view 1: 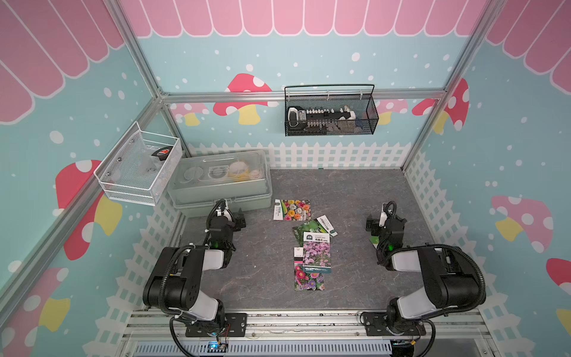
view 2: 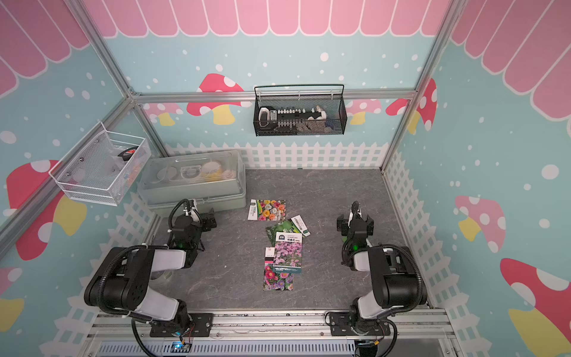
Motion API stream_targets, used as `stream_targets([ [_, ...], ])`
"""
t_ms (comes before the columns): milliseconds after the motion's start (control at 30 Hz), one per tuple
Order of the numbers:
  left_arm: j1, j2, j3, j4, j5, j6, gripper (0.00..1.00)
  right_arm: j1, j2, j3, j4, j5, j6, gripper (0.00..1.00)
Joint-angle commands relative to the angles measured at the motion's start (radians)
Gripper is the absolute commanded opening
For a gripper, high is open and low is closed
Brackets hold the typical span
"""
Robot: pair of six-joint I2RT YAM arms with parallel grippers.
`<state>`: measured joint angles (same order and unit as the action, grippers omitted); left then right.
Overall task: Arrange the seed packets in a row
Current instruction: Pick up the seed packet from the center of the board.
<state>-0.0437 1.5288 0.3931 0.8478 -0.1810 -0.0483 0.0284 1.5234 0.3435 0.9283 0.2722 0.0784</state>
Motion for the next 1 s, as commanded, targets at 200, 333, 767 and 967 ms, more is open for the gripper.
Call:
stream_targets([
  [200, 0.005, 0.004, 0.012, 0.004, 0.017, 0.009, 0.99, 0.006, 0.001, 0.004, 0.016, 0.002, -0.021, 1.00],
  [333, 0.007, 0.004, 0.015, 0.001, 0.017, 0.008, 0.99, 0.007, 0.001, 0.004, 0.016, 0.002, -0.020, 0.99],
  [767, 0.020, 0.003, 0.023, -0.022, 0.043, 0.003, 0.99, 0.005, 0.001, 0.006, 0.012, 0.001, -0.019, 0.99],
  [967, -0.004, -0.003, 0.016, -0.019, 0.001, 0.012, 0.99, 0.005, -0.001, 0.006, 0.011, -0.001, -0.020, 1.00],
])
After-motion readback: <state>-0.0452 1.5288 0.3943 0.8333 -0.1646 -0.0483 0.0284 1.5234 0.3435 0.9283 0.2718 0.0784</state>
